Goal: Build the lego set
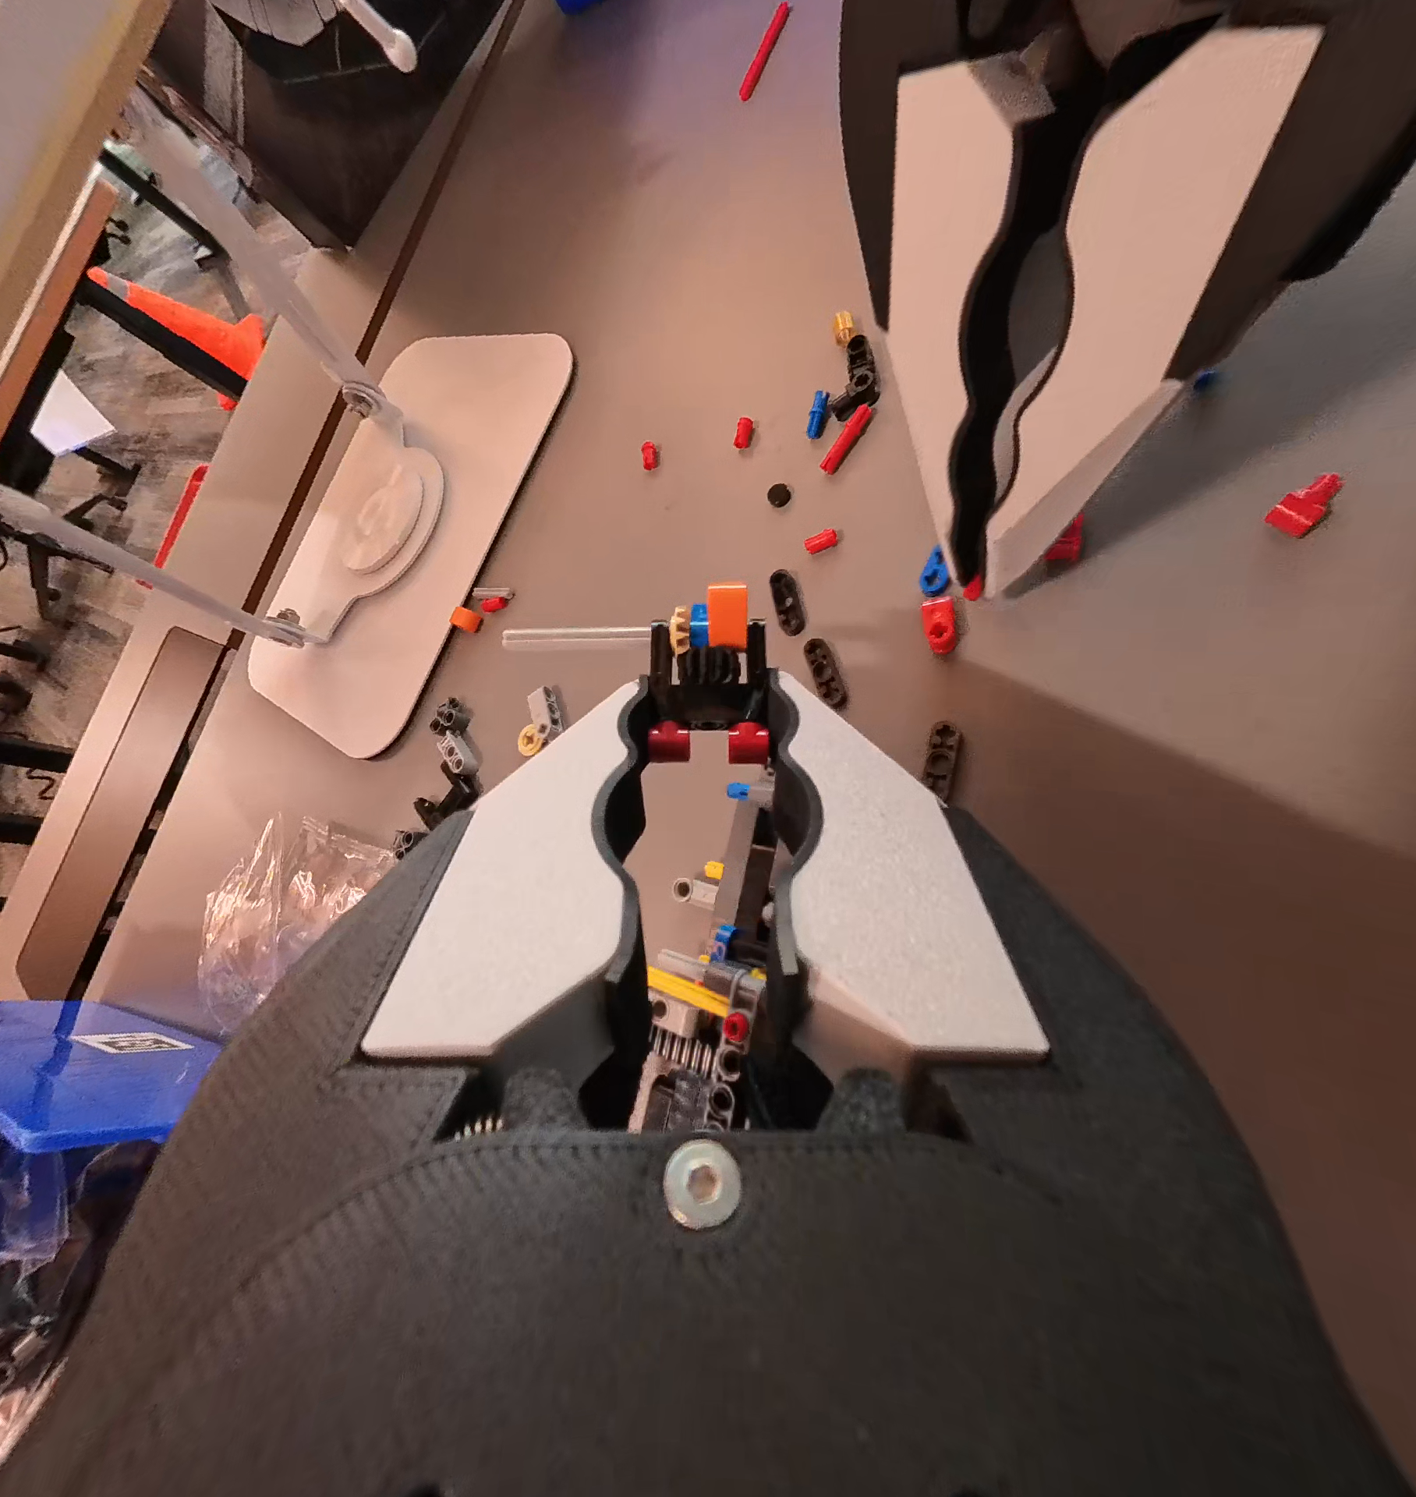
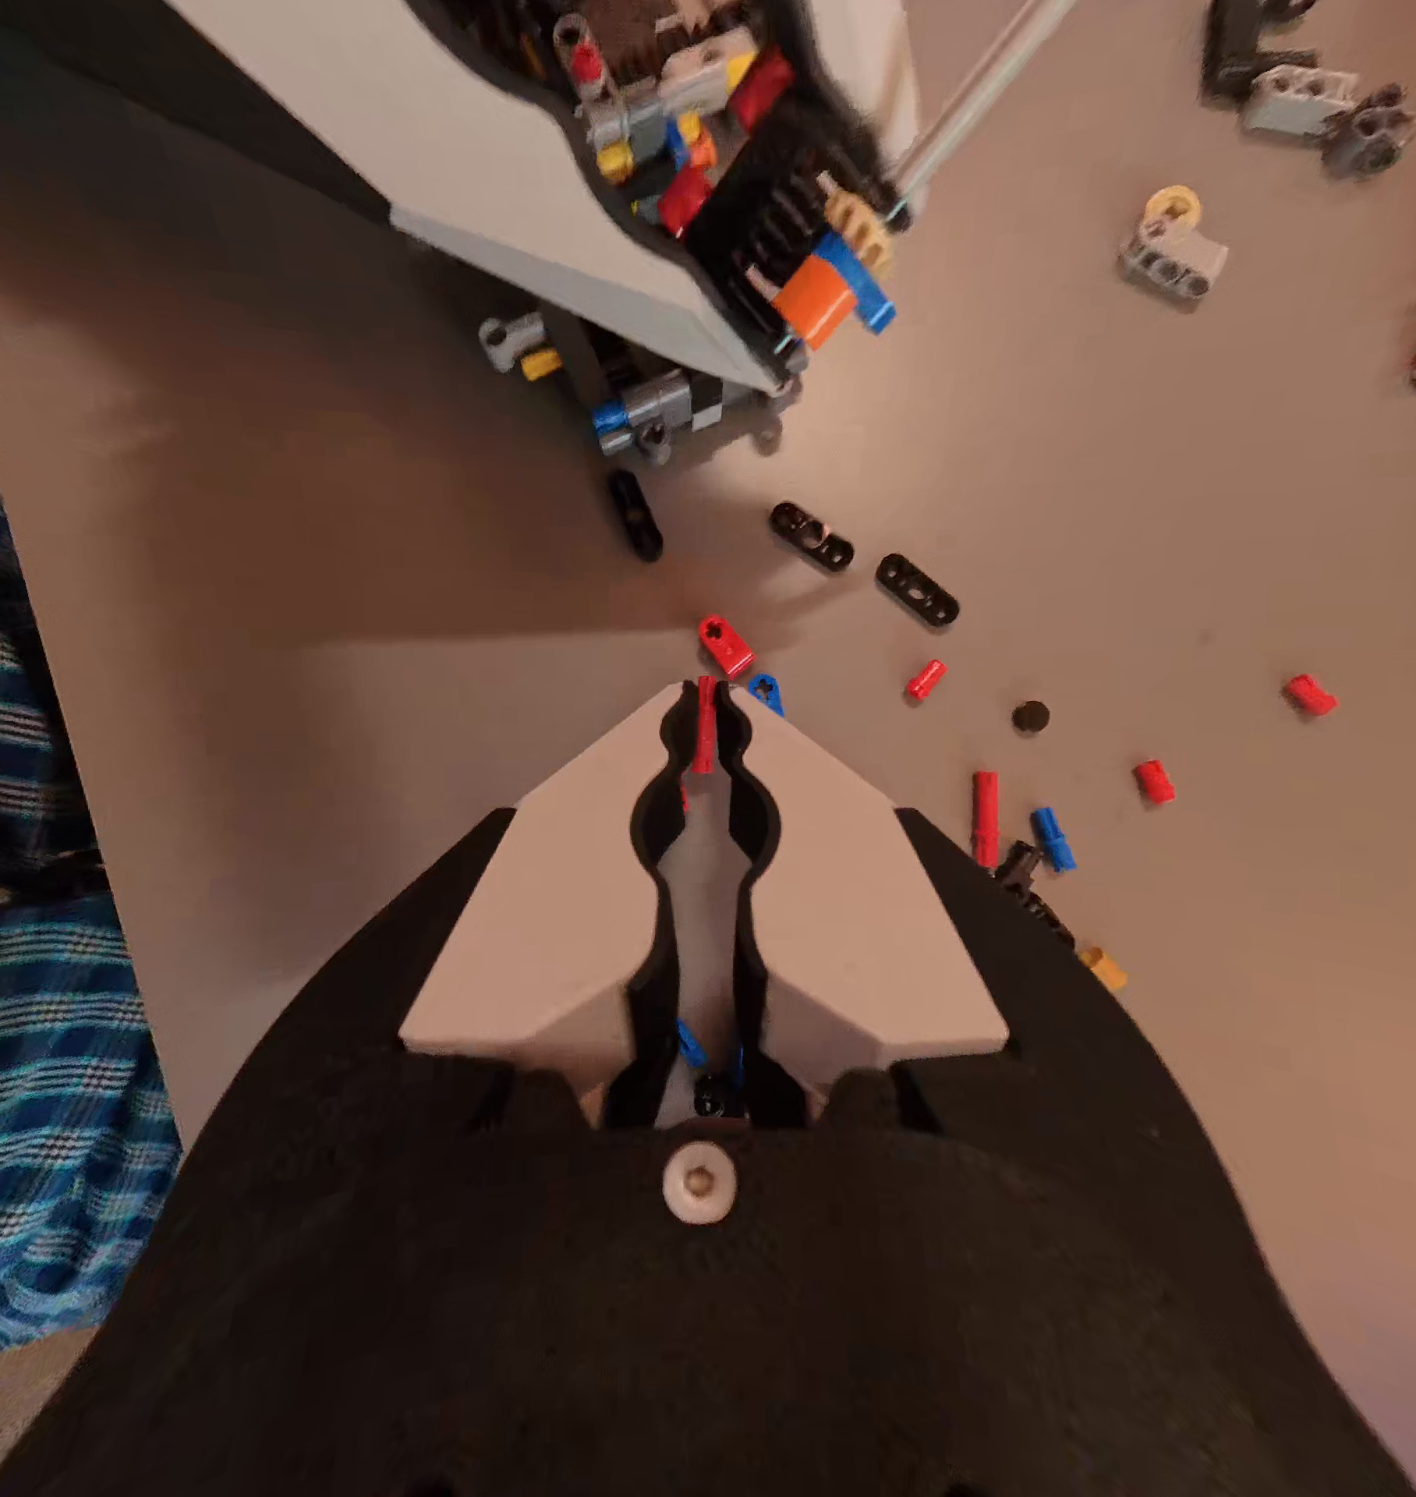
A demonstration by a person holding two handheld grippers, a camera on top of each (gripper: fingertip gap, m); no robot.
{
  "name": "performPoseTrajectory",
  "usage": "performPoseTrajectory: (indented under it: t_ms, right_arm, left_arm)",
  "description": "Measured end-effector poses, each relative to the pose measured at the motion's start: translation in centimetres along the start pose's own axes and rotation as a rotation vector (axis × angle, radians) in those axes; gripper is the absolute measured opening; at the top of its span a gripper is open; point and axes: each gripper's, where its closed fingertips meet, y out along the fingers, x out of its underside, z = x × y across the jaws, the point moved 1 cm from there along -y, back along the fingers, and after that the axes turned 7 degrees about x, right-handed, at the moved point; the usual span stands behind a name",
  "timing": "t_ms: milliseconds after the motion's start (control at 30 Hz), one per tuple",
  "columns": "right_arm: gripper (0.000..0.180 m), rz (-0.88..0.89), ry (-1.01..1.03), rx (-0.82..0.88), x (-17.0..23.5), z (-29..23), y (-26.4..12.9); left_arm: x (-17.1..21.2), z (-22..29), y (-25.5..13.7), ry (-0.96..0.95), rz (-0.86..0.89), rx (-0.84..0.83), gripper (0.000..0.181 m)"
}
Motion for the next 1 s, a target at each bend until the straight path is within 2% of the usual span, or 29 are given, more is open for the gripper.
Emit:
performPoseTrajectory:
  t_ms: [100, 267, 500, 633, 833, 1000]
  right_arm:
    - [0.001, 0.126, 0.105, -0.007, -1.6, 1.0, -1.2]
    - [0.001, 0.443, 0.469, -0.131, -4.7, 3.0, -4.1]
    - [0.000, 0.480, 0.524, -0.128, -3.2, 2.4, -5.5]
    - [0.001, 0.500, 0.558, -0.133, -2.0, 2.2, -6.2]
    - [0.000, 0.602, 0.659, -0.195, -2.1, 2.1, -7.3]
    - [0.000, 0.793, 0.844, -0.305, -3.5, 2.2, -8.3]
  left_arm:
    - [0.0, -0.1, -0.1, -0.016, 0.005, 0.007, 0.025]
    - [-1.0, 0.9, 0.1, -0.010, 0.024, 0.049, 0.025]
    - [-1.5, 7.6, 1.3, 0.068, -0.074, 0.290, 0.024]
    - [-1.0, 9.6, 2.0, 0.052, -0.105, 0.354, 0.026]
    - [-1.8, 8.1, 1.7, -0.037, -0.057, 0.311, 0.055]
    - [-6.5, 5.3, 0.2, -0.081, 0.166, 0.148, 0.051]
